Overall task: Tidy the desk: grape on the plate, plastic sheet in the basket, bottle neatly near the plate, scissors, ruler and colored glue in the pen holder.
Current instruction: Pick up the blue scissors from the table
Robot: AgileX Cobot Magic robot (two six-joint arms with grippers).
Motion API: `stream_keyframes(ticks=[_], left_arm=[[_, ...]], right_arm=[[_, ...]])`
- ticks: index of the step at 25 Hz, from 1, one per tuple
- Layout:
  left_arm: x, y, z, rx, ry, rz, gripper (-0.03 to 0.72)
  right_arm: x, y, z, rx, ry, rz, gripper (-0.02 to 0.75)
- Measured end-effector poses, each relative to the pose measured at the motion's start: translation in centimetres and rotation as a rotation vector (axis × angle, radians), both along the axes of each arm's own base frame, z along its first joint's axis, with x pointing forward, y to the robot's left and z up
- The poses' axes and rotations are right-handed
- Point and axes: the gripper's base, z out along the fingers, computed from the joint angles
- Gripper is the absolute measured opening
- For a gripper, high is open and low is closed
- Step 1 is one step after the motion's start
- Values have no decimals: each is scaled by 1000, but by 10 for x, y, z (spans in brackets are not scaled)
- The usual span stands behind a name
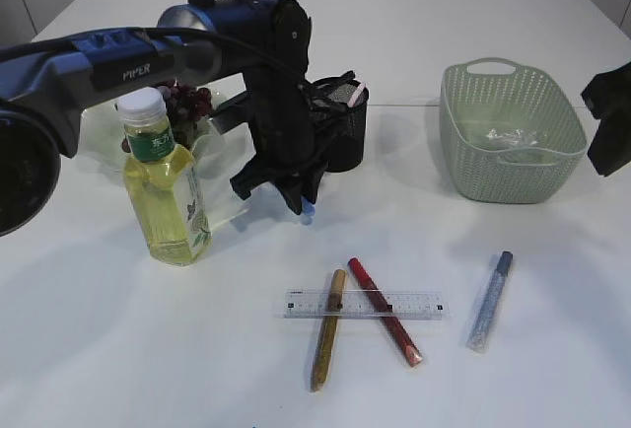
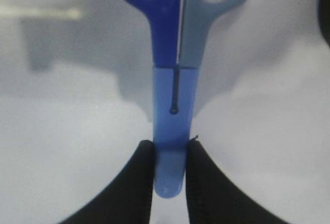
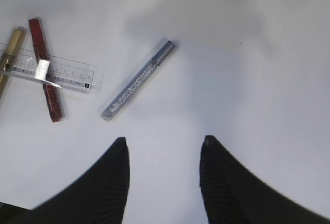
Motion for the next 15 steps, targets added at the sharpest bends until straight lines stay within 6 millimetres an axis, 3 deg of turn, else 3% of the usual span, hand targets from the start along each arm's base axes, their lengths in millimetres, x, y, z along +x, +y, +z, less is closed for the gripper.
stream_keyframes(ticks=[10, 15], left_arm=[[0, -1, 3, -6, -12, -103, 130], [-1, -1, 17, -17, -36, -120, 130]], right_arm=[[1, 0, 0, 0, -6, 2, 364], [1, 0, 0, 0, -8, 4, 364]])
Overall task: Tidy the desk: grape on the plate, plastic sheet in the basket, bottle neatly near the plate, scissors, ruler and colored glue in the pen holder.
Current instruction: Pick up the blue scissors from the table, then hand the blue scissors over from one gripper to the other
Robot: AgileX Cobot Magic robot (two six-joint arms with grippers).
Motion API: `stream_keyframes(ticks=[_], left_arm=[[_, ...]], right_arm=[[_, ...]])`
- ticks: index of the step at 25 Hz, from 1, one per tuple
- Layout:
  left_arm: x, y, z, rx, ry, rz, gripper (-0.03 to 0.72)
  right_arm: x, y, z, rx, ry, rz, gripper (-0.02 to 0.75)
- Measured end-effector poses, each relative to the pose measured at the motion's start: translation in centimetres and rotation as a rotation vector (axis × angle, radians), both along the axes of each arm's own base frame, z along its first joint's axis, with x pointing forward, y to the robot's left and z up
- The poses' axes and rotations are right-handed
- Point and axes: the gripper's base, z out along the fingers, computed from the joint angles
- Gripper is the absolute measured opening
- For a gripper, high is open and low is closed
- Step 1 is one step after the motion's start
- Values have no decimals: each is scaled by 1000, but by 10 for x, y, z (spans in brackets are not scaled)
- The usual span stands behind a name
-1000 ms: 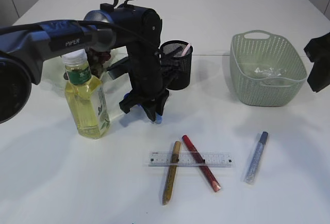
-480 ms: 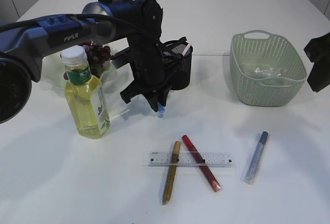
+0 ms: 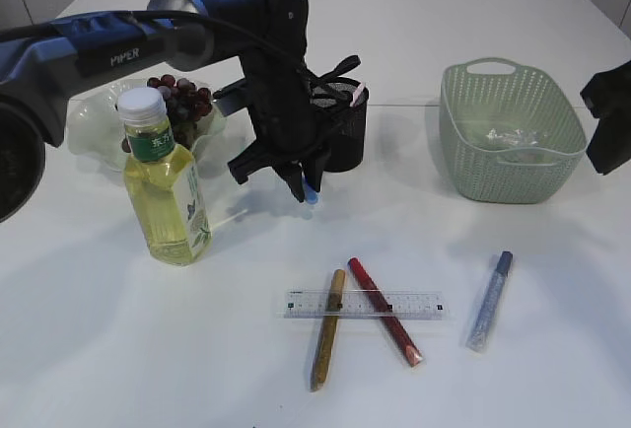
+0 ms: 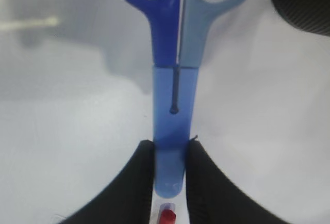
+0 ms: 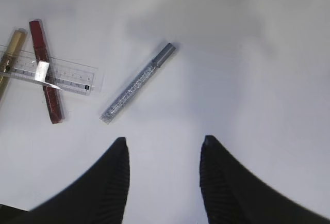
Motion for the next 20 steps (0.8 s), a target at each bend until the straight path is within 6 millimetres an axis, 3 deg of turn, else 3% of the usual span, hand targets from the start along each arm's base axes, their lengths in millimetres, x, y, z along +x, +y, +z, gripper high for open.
stream_keyframes(ticks=[20], left_arm=[[-6, 6, 61, -31, -116, -67, 132]], right_arm=[[0, 0, 0, -1, 0, 2, 364]])
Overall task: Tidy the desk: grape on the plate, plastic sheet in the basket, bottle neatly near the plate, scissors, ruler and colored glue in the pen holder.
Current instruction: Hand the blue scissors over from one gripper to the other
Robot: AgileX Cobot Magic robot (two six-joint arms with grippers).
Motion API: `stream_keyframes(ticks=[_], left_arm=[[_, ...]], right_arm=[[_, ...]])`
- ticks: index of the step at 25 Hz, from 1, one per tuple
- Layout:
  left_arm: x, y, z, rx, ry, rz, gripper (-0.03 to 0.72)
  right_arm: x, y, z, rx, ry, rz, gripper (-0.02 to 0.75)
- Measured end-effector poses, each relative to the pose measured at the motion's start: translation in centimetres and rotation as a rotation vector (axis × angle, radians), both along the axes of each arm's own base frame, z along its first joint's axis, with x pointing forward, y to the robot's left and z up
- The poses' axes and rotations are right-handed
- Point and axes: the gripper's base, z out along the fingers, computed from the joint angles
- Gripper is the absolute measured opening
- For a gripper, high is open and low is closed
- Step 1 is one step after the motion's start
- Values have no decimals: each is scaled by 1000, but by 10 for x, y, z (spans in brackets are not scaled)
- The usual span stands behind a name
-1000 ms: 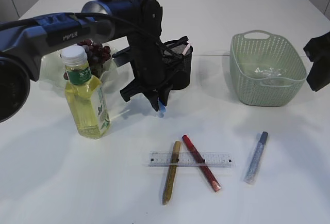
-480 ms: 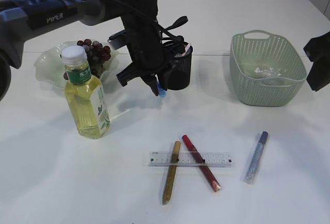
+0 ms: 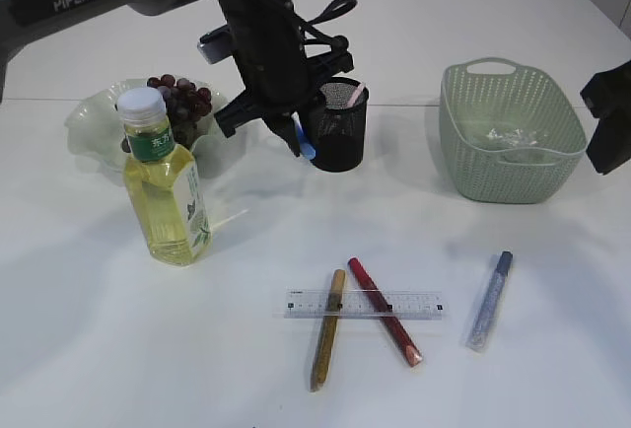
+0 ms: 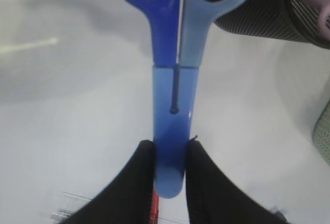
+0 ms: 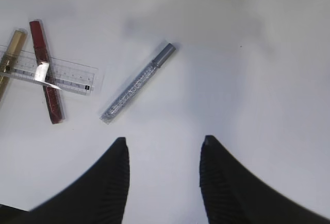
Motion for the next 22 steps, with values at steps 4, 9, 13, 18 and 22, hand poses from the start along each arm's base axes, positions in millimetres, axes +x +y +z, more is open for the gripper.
stream_keyframes(ticks=[4, 9, 13, 18, 22], left_arm=[[-3, 2, 16, -7, -27, -21, 132], [-7, 5, 34, -12, -67, -65, 132], [-10, 7, 45, -9, -93, -102, 132], [-12, 10, 57, 4, -129, -140, 132], [-13, 11, 62, 20, -153, -195, 132]], right_arm=[[0, 0, 0, 0, 0, 0, 364], [0, 0, 0, 0, 0, 0, 364], [0, 0, 0, 0, 0, 0, 364], [0, 0, 0, 0, -2, 0, 364], [0, 0, 0, 1, -4, 0, 364]])
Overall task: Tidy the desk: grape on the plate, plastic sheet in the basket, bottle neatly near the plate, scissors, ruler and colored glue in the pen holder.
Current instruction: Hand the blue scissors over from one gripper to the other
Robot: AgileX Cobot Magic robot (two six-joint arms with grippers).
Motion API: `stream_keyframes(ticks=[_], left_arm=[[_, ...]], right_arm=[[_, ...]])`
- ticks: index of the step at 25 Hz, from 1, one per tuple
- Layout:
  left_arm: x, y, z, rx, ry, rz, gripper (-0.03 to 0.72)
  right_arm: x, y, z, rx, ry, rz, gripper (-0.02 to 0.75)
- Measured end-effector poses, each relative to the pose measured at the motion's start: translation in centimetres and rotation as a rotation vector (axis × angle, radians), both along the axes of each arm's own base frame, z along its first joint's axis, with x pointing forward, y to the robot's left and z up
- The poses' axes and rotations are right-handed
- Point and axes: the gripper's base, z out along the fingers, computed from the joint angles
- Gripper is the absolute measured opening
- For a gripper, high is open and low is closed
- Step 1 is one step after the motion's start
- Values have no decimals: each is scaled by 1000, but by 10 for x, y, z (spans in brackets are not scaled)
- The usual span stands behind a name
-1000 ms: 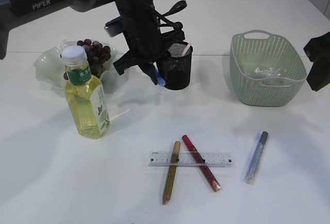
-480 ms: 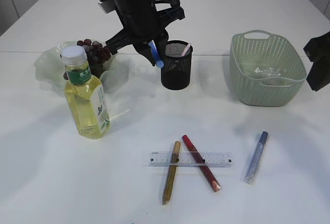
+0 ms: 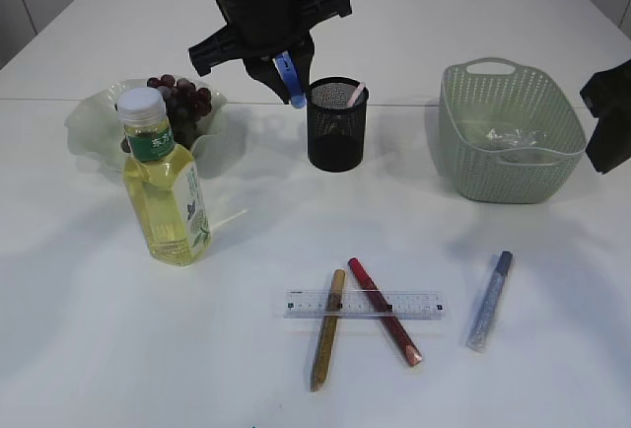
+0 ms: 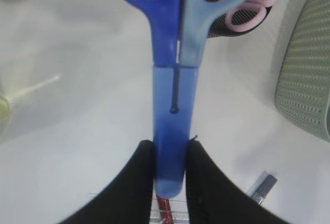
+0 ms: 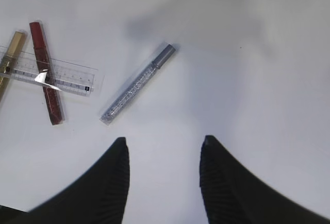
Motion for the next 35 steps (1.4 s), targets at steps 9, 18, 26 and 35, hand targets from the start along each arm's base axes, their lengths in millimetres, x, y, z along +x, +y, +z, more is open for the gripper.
stream_keyframes(ticks=[9, 18, 26, 35], left_arm=[[-2, 1, 7, 49, -55, -159, 132], [-3, 2, 11, 87, -89, -262, 132], [-7, 5, 24, 121, -146, -378, 132], [-8, 5, 26, 141, -164, -446, 132]], right_arm=[[0, 0, 0, 1, -4, 0, 364], [2, 0, 1, 4, -29, -1, 364], [4, 1, 1, 6, -42, -1, 364], [5, 1, 2, 8, -53, -1, 364]])
